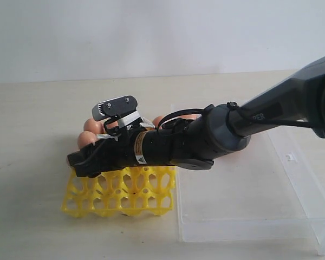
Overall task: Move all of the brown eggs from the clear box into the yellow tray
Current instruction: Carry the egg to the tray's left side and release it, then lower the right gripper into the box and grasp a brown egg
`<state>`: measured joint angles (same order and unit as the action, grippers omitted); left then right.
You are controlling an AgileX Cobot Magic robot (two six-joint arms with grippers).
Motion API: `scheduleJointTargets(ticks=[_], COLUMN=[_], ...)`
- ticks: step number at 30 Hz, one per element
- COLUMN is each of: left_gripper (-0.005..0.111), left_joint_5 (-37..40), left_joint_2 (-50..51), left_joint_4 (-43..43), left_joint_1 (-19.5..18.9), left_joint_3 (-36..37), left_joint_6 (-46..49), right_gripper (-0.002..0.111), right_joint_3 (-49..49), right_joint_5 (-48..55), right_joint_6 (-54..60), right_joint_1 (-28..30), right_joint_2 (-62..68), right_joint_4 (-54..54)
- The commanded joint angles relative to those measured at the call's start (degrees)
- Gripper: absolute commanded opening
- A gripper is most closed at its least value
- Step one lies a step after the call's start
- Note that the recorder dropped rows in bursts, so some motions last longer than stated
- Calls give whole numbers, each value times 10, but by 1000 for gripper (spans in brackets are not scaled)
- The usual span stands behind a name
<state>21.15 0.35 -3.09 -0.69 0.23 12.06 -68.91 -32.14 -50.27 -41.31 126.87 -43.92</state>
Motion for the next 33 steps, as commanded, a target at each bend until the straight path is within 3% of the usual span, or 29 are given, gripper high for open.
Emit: scheduleJointTargets(ticks=[1, 6, 12, 13, 15, 17, 18, 23, 25, 33], left_gripper=[0, 0, 0, 0, 0, 0, 0, 0, 0, 0], left_joint_5=[-5, -5, -5, -5, -5, -5, -5, -5, -5, -5], left_joint_2=[-3, -3, -3, -3, -3, -3, -3, -3, -3, -3], left_joint_4=[-4, -4, -4, -4, -4, -4, -4, -4, -4, -4], left_joint_1=[-1, -1, -1, -1, -1, -1, -1, -1, -1, -1], left_joint_3=[-2, -2, -2, -2, -2, -2, -2, -2, -2, -2], left_joint_6=[-3, -3, -3, -3, -3, -3, -3, -3, -3, -3], right_gripper=[64, 52, 2, 0, 0, 0, 2, 43, 50, 52], right_joint_3=[0, 0, 0, 0, 0, 0, 0, 0, 0, 0], right_joint_5=[49, 130, 385, 433, 567, 772, 806, 791, 778, 647], right_joint_6=[-3, -3, 24, 50, 102, 158, 172, 165, 135, 99], right_joint_1=[0, 0, 0, 0, 1, 34, 55, 155, 178, 204], right_joint_2=[-26, -95, -222, -238, -270, -287, -287, -247, -229, -178], right_joint_4=[5, 3, 39, 57, 78, 105, 114, 199, 213, 281])
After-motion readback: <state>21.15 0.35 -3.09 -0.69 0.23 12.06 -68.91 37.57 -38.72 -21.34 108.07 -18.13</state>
